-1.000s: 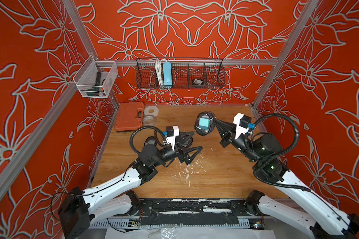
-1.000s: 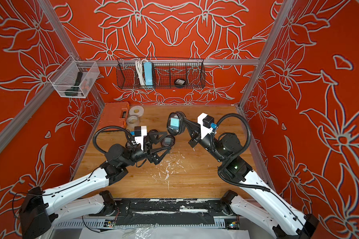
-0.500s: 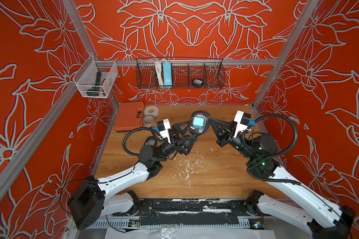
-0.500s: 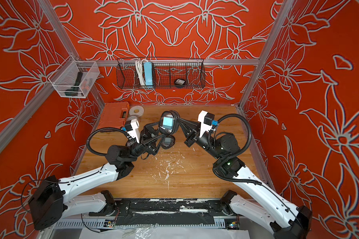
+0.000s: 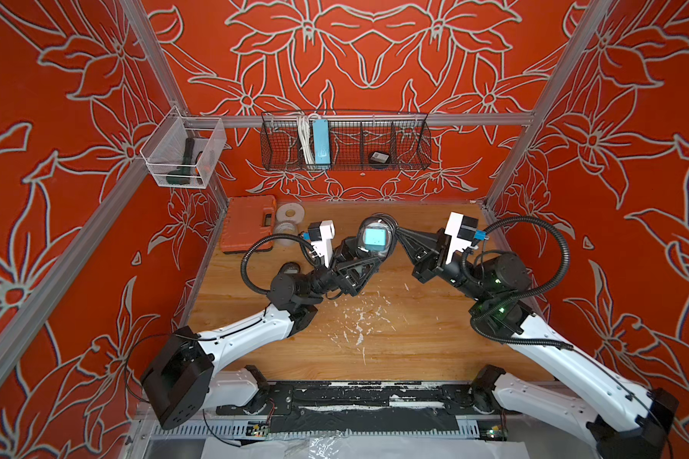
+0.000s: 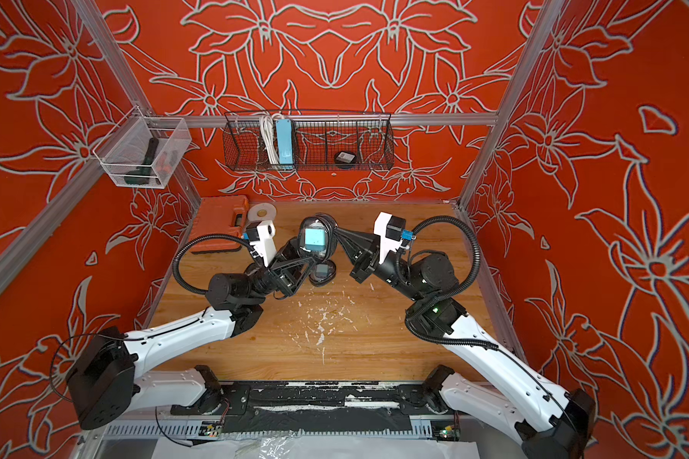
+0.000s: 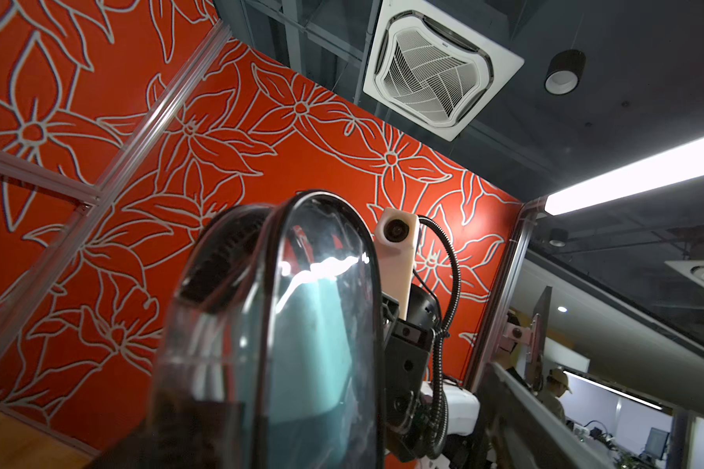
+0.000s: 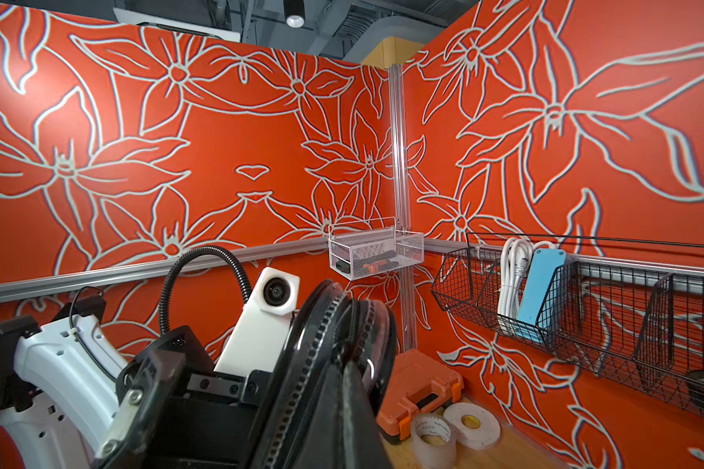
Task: Pack away charging kits
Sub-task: Zip the zipper on the storage bag.
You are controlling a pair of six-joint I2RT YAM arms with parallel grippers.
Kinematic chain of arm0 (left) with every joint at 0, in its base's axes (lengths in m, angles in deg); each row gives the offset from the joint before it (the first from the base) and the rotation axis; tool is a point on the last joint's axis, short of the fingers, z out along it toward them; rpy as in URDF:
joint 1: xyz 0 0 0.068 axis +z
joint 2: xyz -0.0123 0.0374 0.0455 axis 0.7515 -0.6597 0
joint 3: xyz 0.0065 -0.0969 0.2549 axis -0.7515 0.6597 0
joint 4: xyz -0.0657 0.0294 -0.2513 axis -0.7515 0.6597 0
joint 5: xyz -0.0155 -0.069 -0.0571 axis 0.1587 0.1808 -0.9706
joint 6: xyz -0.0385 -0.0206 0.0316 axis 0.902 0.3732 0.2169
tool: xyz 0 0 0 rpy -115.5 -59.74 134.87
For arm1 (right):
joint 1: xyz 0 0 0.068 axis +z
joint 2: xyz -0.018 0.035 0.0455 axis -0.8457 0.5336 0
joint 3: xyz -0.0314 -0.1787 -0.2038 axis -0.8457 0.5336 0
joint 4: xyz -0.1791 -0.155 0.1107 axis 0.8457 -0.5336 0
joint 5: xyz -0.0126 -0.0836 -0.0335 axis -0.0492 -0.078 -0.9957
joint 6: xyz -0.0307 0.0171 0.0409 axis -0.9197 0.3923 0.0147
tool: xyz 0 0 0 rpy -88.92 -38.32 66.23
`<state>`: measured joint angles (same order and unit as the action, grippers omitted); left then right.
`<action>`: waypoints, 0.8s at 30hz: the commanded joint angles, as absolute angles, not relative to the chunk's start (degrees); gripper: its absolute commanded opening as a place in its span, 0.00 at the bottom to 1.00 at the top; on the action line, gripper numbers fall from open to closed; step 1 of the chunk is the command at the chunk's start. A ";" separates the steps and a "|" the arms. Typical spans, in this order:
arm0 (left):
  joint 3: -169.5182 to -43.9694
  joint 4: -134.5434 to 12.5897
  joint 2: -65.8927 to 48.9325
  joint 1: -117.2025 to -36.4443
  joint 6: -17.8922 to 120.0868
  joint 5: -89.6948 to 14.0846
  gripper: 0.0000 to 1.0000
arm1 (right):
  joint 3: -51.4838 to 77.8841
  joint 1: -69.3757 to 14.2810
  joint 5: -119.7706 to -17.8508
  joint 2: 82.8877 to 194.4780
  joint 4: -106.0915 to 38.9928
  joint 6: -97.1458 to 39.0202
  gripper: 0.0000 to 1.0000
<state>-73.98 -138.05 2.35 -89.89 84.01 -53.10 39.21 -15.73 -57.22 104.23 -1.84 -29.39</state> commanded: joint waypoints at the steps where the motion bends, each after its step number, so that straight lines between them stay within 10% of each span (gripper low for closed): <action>1: -73.71 -143.39 2.84 -89.51 88.34 -53.50 0.74 | 37.74 -16.00 -58.82 104.94 2.46 -30.18 0.00; 7: -74.69 -138.81 3.90 -89.51 87.49 -50.47 0.65 | 38.92 -15.97 -56.90 106.62 4.47 -30.35 0.00; 17: -78.89 -128.80 3.21 -89.27 86.08 -51.09 0.08 | 37.13 -16.00 -55.79 106.77 -1.83 -33.86 0.00; 24: -81.07 -109.66 8.05 -89.00 77.75 -54.80 0.00 | 33.74 -16.68 -59.85 102.92 -16.18 -44.11 0.00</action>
<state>-79.05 -118.84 5.24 -89.19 82.45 -51.95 36.90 -16.43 -59.23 104.73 -9.97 -38.17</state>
